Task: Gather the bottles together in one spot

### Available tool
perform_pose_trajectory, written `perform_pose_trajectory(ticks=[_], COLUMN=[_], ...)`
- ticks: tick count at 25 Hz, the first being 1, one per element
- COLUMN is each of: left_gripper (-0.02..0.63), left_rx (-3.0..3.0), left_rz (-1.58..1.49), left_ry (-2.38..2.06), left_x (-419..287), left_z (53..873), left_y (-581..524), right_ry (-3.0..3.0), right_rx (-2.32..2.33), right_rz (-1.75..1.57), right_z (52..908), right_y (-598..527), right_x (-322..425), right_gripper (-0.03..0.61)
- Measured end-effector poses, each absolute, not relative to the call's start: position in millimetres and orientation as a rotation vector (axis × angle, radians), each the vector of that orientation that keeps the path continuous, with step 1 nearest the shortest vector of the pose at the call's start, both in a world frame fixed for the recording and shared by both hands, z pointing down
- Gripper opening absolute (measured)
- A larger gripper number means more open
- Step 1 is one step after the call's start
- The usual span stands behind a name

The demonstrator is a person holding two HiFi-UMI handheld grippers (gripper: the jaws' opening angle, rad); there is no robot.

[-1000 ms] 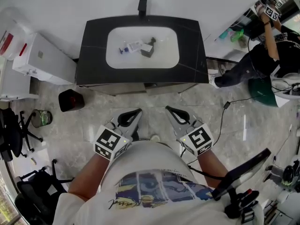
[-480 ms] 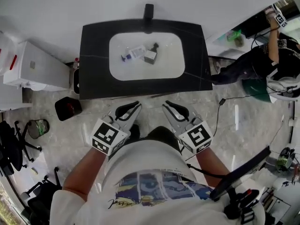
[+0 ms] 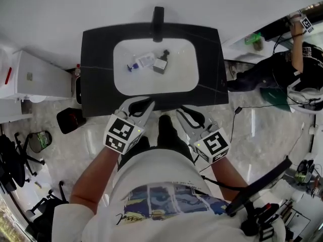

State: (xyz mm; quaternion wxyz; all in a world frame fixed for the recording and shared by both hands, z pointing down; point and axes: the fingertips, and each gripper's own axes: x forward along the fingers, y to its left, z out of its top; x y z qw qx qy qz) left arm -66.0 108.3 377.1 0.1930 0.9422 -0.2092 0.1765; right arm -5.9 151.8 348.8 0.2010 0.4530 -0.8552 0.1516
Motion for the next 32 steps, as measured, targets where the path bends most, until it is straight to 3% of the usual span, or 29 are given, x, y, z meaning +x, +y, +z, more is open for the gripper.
perform_pose_trajectory(ticks=[17,32], left_gripper=[0.081,0.14], left_rx=[2.423,2.202], left_rz=[0.89,1.299], left_ry=[-0.771,-0.832], left_x=[62.1,87.6], left_z=[484.0,611.5], left_y=[-40.5,-107.9], right_ry=[-2.433,-2.391], right_rx=[1.232,1.233], right_rz=[0.492,0.643], right_z=[373.8,410.8], right_y=[34.7,14.5], right_x=[129.4,198.1], right_gripper=[0.06,0.058])
